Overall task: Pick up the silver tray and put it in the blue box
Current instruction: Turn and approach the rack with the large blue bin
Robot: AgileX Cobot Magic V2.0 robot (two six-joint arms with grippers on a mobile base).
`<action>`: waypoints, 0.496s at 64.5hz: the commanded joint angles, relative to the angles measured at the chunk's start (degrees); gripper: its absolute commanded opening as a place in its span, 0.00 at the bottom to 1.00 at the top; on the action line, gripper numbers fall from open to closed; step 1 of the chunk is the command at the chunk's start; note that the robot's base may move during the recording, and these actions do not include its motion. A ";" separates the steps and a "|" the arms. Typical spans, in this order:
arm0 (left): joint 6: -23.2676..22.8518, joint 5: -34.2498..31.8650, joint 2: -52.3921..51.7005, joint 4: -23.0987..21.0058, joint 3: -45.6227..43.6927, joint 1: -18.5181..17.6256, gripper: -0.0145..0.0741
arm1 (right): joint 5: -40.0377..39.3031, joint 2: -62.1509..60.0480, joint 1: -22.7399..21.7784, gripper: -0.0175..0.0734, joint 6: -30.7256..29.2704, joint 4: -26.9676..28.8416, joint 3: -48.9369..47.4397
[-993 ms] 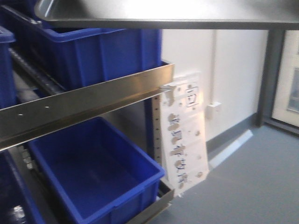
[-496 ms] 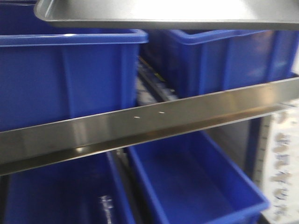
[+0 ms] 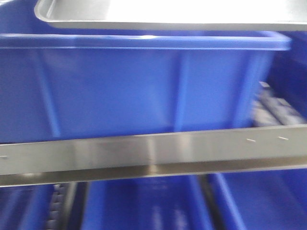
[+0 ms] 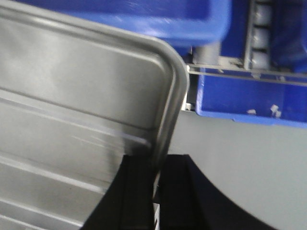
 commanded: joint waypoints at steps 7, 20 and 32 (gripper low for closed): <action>1.45 -0.13 -1.78 2.20 -1.67 -0.12 0.05 | -1.62 -1.10 -0.28 0.26 -1.50 -3.34 -1.72; 1.45 -0.13 -1.78 2.20 -1.67 -0.12 0.05 | -1.62 -1.10 -0.28 0.26 -1.50 -3.34 -1.72; 1.45 -0.13 -1.78 2.20 -1.67 -0.12 0.05 | -1.62 -1.10 -0.28 0.26 -1.50 -3.34 -1.72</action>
